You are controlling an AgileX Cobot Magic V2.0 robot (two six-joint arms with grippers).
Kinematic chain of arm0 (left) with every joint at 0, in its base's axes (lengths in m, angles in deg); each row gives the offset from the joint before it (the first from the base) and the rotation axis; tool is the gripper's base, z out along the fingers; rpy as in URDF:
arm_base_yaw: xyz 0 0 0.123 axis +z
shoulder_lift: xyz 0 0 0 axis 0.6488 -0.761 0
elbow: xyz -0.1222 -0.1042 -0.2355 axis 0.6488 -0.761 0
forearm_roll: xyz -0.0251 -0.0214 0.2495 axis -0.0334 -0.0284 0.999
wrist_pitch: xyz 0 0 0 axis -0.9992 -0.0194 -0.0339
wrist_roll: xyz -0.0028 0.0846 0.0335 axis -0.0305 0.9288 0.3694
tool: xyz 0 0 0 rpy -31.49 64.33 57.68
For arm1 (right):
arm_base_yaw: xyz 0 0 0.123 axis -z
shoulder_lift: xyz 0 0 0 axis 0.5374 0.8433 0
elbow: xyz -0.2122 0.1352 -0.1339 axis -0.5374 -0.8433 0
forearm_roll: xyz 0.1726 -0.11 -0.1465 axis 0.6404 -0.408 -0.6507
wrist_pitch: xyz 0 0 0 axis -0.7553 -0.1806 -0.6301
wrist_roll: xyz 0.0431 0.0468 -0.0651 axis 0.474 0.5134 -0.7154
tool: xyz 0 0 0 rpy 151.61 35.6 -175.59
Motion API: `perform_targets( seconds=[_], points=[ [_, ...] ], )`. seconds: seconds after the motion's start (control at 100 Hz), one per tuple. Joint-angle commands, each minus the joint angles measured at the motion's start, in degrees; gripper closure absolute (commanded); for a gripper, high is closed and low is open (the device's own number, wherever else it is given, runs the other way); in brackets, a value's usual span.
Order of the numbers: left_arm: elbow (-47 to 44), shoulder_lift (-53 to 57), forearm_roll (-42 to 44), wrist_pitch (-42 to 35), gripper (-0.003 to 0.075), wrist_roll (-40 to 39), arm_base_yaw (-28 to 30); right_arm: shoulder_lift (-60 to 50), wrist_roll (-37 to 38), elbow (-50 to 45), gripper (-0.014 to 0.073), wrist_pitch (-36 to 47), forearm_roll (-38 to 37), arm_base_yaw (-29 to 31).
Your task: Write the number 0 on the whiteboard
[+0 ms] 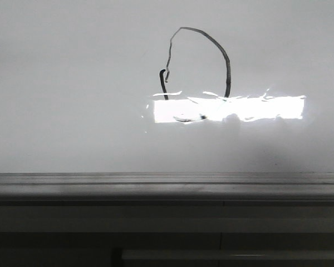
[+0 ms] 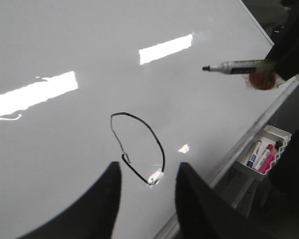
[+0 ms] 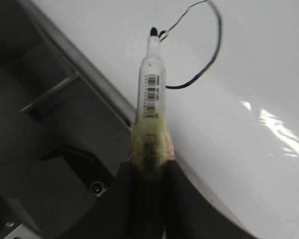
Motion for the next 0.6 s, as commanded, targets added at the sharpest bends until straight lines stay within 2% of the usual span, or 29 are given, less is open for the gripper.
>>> perform_targets(
  seconds=[0.0,0.09,0.17,0.38,0.48,0.59],
  points=[
    [1.78,-2.72,-1.13,-5.68,0.0285,3.15,-0.02,1.1,-3.77,0.77,0.0652,2.38,6.06,0.16],
    [3.1,-4.94,-3.85,-5.0,0.028,6.19,-0.94,3.15,-5.63,0.77,0.0652,2.27,10.31,0.16],
    [5.63,-6.99,-8.64,-2.18,0.028,13.13,-3.27,4.74,-7.53,0.77,0.0652,2.19,12.78,0.16],
    [15.93,-14.18,-21.41,19.31,0.028,36.22,-12.77,7.81,-12.84,0.77,0.0652,3.99,18.3,0.16],
    [19.65,-17.24,-22.22,25.89,0.0279,39.93,-16.9,9.02,-17.51,0.77,0.0652,5.34,24.36,0.16],
    [22.82,-19.38,-22.31,26.9,0.028,40.73,-20.2,11.23,-20.58,0.77,0.0652,5.0,28.23,0.16]
  ],
)
